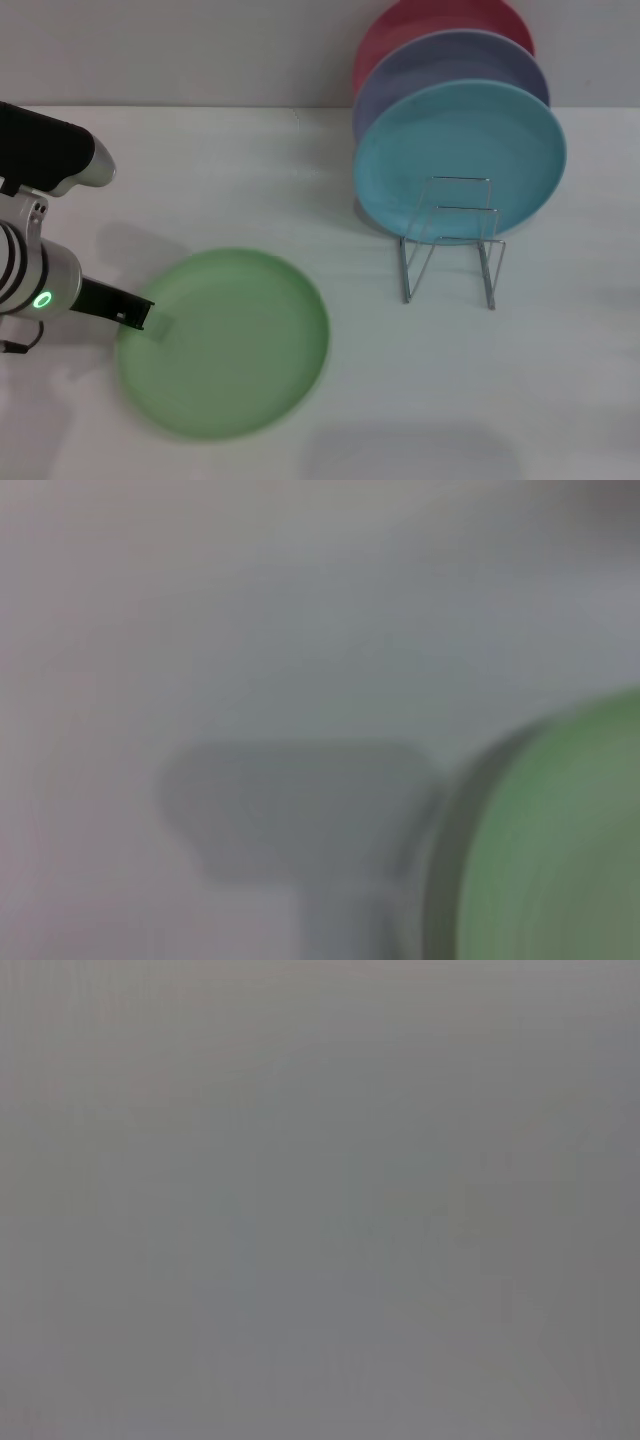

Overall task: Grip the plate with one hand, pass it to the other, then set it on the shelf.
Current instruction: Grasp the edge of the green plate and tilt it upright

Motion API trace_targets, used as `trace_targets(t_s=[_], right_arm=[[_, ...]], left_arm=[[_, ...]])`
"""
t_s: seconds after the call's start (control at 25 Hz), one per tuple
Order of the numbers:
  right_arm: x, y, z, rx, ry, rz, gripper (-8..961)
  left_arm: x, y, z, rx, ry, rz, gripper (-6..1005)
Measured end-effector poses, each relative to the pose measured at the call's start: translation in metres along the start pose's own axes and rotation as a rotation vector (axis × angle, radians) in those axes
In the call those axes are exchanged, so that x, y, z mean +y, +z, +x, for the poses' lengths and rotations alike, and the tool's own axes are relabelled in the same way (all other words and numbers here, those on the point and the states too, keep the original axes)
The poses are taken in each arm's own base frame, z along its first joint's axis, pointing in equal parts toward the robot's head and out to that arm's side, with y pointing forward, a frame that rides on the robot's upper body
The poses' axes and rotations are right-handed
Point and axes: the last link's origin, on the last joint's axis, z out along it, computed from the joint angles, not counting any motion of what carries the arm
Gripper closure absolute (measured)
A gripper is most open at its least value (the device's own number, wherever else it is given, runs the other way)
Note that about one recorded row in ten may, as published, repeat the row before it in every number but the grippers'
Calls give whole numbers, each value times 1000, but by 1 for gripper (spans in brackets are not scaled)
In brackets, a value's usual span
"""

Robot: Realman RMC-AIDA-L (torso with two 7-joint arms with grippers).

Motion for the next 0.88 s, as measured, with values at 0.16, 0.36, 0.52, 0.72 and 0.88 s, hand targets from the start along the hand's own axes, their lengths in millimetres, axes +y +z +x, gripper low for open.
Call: trace_targets(t_s=[0.16, 0.36, 0.52, 0.72, 0.88], right_arm=[[-1, -1, 0, 1, -2, 2, 119], [0, -1, 0, -1, -2, -1, 120], [6, -1, -5, -35, -3, -43, 120], [22, -2, -22, -156, 9, -142, 120], [49, 3, -43, -303, 24, -310, 120]], left_arm=[[0, -1, 0, 5, 2, 2, 836], [0, -4, 4, 29, 14, 5, 911], [0, -16, 10, 100, 24, 17, 932], [-2, -36, 19, 207, 42, 38, 962], [-3, -47, 26, 280, 53, 60, 969]])
